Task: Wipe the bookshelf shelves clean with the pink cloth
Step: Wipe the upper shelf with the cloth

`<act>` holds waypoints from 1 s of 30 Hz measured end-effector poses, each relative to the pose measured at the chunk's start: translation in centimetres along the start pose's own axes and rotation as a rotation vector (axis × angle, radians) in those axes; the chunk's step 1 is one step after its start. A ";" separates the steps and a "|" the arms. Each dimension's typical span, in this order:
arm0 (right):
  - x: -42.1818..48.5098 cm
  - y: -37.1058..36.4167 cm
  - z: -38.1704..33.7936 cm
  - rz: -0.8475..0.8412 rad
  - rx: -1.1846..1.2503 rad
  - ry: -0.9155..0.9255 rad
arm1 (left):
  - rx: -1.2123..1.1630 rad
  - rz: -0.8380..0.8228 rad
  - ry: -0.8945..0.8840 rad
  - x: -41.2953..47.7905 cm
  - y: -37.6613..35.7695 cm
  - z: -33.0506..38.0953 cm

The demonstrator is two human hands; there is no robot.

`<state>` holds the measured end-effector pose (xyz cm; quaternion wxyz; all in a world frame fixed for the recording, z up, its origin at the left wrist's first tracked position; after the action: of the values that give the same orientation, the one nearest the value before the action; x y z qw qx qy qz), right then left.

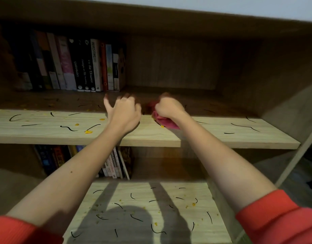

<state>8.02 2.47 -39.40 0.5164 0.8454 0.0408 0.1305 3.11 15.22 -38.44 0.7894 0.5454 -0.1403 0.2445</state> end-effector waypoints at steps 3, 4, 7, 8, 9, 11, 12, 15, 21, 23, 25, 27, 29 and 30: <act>0.4 0.7 -1.3 0.018 0.218 0.036 | -0.017 0.007 0.015 -0.1 0.2 -0.3; 0.5 1.3 -0.8 0.022 0.286 0.012 | -0.034 0.013 0.022 -0.1 0.5 -0.5; 0.4 3.2 1.7 0.065 0.388 -0.079 | -0.090 0.025 0.029 -0.3 0.9 -0.7; 0.4 3.5 2.4 0.086 0.307 -0.096 | -0.104 0.025 0.021 -0.4 1.0 -0.6; 0.2 3.6 2.8 0.092 0.196 -0.107 | -0.114 0.019 0.014 -0.4 1.0 -0.5; -0.7 2.3 2.3 0.061 0.031 -0.093 | -0.132 0.007 0.010 -0.4 0.9 -0.3; -1.1 1.5 1.3 0.051 -0.014 -0.063 | -0.144 0.010 0.018 -0.3 1.0 -0.4; -2.2 -0.4 -2.6 0.071 0.018 0.066 | -0.136 0.019 0.075 -0.2 1.4 -1.2; -0.8 1.3 -3.6 0.163 0.083 0.025 | -0.093 0.096 0.037 -1.3 2.9 -3.7; -0.5 0.6 -3.4 0.124 -0.026 0.007 | -0.145 0.155 0.024 -1.7 3.4 -3.9; -0.2 -1.3 -4.4 0.045 -0.035 0.060 | -0.161 0.225 0.022 -2.0 4.1 -3.8; 0.3 -1.9 -5.5 -0.002 0.083 0.095 | -0.180 0.274 0.007 -2.3 4.6 -3.6; 1.3 -1.1 -5.7 0.012 0.184 0.074 | -0.216 0.276 0.022 -2.4 4.9 -4.1; 1.8 -0.6 -5.7 0.036 0.193 0.070 | -0.217 0.277 0.035 -2.3 5.1 -4.6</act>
<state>8.30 8.00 -37.15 0.4284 0.8867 0.0559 0.1648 -1.81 20.43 -37.21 0.8048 0.4279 -0.2257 0.3439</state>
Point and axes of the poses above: each hand's wrist, its own x-axis towards the middle knuckle, its own y-axis out of the back of the hand, z = x × y, the point moved 9 cm from there along x, towards the middle knuckle, and after that the axes turned 7 degrees about y, right-handed, at the moved point
